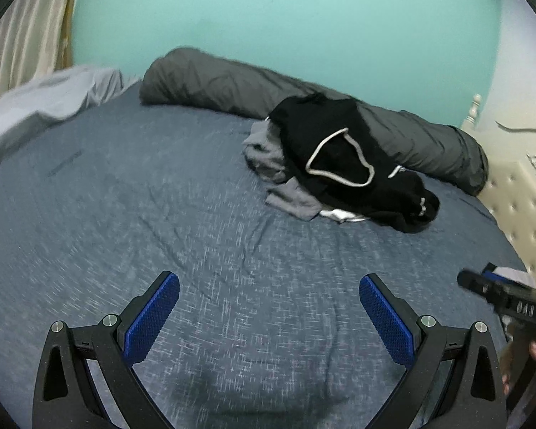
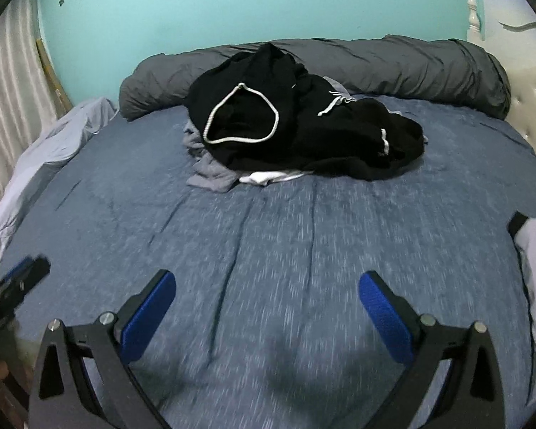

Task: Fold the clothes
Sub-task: 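Move the right tool to the black hoodie and close on its hood edge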

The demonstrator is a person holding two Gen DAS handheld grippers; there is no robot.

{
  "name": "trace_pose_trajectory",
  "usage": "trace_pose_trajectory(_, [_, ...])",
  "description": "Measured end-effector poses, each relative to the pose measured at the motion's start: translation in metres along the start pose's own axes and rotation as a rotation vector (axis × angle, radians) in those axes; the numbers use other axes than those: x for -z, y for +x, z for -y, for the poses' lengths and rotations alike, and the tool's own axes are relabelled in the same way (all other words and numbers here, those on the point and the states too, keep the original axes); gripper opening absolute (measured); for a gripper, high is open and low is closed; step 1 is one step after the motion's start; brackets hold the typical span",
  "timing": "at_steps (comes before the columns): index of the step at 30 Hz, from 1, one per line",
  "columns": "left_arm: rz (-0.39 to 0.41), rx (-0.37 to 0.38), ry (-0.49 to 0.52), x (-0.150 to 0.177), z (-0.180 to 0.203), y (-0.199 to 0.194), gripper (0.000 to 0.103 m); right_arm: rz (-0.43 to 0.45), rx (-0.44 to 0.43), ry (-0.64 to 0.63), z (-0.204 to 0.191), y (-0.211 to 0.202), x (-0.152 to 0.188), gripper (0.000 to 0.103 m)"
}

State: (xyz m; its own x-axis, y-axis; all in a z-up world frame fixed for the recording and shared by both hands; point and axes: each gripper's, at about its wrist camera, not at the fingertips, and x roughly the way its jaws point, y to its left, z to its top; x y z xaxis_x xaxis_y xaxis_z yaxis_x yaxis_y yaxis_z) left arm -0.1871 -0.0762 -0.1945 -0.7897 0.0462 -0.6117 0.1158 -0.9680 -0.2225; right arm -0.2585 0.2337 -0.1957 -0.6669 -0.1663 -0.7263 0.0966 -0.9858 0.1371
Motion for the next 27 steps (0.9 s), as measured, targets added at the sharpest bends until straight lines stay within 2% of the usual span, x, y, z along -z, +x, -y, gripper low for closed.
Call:
trace_pose_trajectory(6, [-0.041, -0.011, -0.05, 0.022, -0.029, 0.047, 0.103, -0.028, 0.002, -0.063, -0.005, 0.059, -0.024, 0.103])
trace_pose_trajectory(10, [-0.079, -0.011, -0.085, 0.035, -0.046, 0.067, 0.103, -0.034, 0.008, -0.032, -0.001, 0.097, -0.041, 0.103])
trace_pose_trajectory(14, [-0.068, -0.017, -0.095, 0.041, -0.053, 0.07, 0.103, -0.031, 0.003, 0.049, 0.009, 0.128, -0.059, 0.103])
trace_pose_trajectory(18, [-0.047, -0.016, -0.09, 0.043, -0.056, 0.067, 0.103, 0.007, 0.025, 0.063, 0.012, 0.148, -0.083, 0.102])
trace_pose_trajectory(21, [-0.034, -0.012, -0.101, 0.044, -0.059, 0.066, 0.103, 0.042, 0.038, 0.087, 0.015, 0.158, -0.102, 0.098])
trace_pose_trajectory(26, [-0.029, 0.0, -0.113, 0.044, -0.064, 0.067, 0.103, 0.035, 0.057, 0.089, 0.016, 0.182, -0.125, 0.073])
trace_pose_trajectory(27, [-0.028, 0.0, -0.116, 0.044, -0.065, 0.067, 0.103, 0.039, 0.054, 0.086, 0.015, 0.186, -0.129, 0.071])
